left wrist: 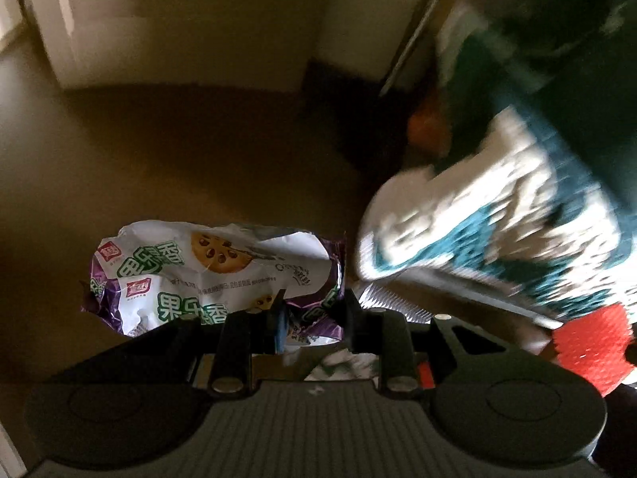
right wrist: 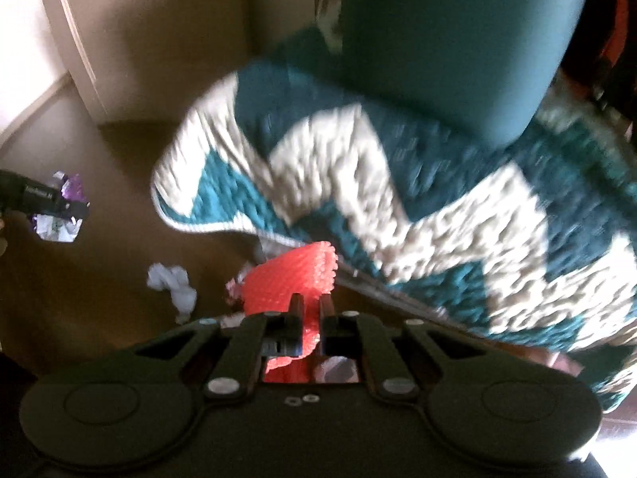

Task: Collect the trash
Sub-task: 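Lift the snack wrapper with the left tool while the right tool lifts the red net toward the wastebasket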

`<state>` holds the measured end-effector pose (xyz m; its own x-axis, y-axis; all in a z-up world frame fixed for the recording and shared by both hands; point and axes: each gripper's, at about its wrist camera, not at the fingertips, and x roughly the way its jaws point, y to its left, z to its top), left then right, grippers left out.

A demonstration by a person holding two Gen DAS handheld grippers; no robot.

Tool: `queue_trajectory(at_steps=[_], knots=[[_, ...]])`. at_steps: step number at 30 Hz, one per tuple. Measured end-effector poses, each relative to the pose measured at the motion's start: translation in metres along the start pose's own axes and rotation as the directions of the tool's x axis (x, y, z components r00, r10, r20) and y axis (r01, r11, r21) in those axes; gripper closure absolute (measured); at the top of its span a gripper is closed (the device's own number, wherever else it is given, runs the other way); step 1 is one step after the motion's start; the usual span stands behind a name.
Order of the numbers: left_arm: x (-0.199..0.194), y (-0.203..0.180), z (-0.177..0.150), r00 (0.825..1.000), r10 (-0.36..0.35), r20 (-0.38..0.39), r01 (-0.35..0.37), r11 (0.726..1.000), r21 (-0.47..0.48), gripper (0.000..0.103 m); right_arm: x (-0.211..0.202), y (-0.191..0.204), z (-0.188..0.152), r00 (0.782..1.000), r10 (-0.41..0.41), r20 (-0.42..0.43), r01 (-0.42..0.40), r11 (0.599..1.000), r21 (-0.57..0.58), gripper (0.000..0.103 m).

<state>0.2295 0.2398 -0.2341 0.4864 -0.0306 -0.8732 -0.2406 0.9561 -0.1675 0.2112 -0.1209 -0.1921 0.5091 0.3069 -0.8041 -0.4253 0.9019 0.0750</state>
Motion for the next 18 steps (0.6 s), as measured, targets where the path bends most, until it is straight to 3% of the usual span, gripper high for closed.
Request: queue_trajectory(at_steps=[9,18], knots=[[-0.103,-0.079,0.012,0.987,-0.091,0.132,0.076,0.990,0.117,0.077,-0.109,-0.004,0.022,0.980,-0.004,0.200,0.011,0.999,-0.033,0.097],[-0.186,-0.164,0.034,0.953,-0.188,0.239,0.127,0.960,0.249,0.077,-0.200,-0.024,0.064,0.916,-0.051,0.397,0.078,0.996,-0.053,0.098]])
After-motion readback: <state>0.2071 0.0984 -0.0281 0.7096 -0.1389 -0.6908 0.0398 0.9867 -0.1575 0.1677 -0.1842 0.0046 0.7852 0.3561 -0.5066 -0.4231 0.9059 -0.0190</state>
